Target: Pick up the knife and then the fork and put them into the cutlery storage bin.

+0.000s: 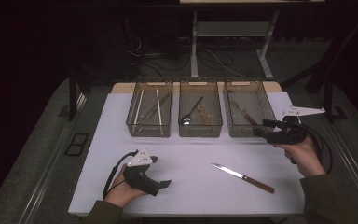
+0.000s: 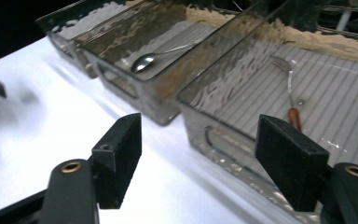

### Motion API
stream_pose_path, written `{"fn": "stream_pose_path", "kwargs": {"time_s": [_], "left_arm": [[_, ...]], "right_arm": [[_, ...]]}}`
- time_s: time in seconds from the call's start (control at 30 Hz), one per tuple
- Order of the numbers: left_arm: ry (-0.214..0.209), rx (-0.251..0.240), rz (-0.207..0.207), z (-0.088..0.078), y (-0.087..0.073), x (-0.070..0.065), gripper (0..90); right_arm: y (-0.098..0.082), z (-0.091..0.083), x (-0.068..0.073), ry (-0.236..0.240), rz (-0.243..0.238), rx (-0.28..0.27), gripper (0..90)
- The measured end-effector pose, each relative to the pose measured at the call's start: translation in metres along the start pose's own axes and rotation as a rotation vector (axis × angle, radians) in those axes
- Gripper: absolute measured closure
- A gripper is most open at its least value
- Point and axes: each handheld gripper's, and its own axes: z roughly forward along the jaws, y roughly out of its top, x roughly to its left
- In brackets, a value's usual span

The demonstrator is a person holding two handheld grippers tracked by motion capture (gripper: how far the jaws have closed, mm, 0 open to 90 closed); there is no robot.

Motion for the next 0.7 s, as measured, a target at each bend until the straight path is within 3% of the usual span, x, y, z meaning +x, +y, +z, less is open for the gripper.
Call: {"fn": "stream_pose_path", "kwargs": {"time_s": [0.17, 0.7], "left_arm": [[0.002, -0.001, -0.001, -0.001, 0.0, 0.0, 0.0], [0.002, 0.002, 0.002, 0.0, 0.0, 0.0, 0.0]], "right_arm": [[-0.01, -0.004, 0.009, 0.01, -0.025, 0.021, 25.7], [-0.038, -0.017, 0.033, 0.065, -0.104, 0.111, 26.0]]}}
